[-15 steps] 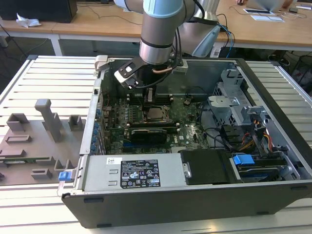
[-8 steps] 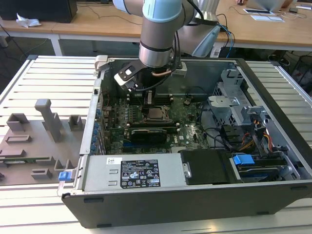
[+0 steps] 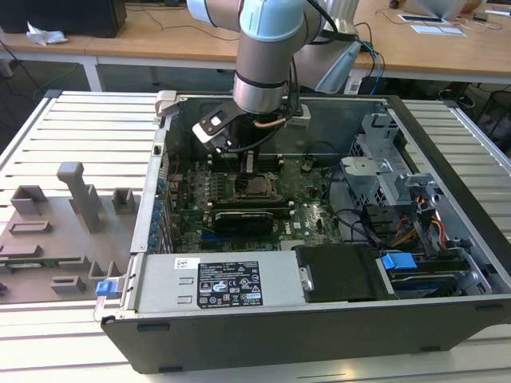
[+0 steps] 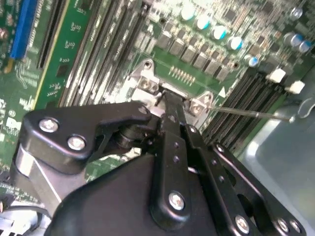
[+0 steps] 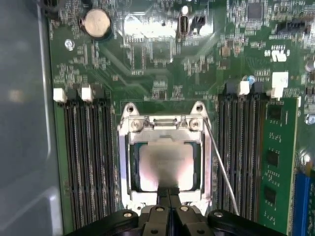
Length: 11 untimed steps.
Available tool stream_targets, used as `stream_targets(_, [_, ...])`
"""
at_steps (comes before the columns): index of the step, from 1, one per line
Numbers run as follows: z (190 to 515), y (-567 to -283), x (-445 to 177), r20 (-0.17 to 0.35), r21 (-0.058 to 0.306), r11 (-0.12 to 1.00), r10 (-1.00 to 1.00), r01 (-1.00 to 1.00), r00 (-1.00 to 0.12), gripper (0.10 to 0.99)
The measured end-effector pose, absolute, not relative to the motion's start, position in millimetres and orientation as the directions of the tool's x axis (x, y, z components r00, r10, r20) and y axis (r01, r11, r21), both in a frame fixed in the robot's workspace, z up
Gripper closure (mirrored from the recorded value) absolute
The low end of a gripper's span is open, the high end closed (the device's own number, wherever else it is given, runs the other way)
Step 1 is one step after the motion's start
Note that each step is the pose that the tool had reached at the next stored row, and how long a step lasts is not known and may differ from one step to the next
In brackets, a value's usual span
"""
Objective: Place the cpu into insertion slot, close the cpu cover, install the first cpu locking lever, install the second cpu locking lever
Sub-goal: 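Close the cpu cover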
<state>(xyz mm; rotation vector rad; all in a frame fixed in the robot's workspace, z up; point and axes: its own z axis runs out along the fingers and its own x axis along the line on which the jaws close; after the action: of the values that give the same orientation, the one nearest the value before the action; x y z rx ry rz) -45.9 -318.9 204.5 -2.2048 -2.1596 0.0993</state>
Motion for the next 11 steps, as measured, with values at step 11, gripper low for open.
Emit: stream_targets(11, [219.0,-319.1,-30.9,-0.008,-0.091,-0.021,1.000,0.996,0.021,0.980])
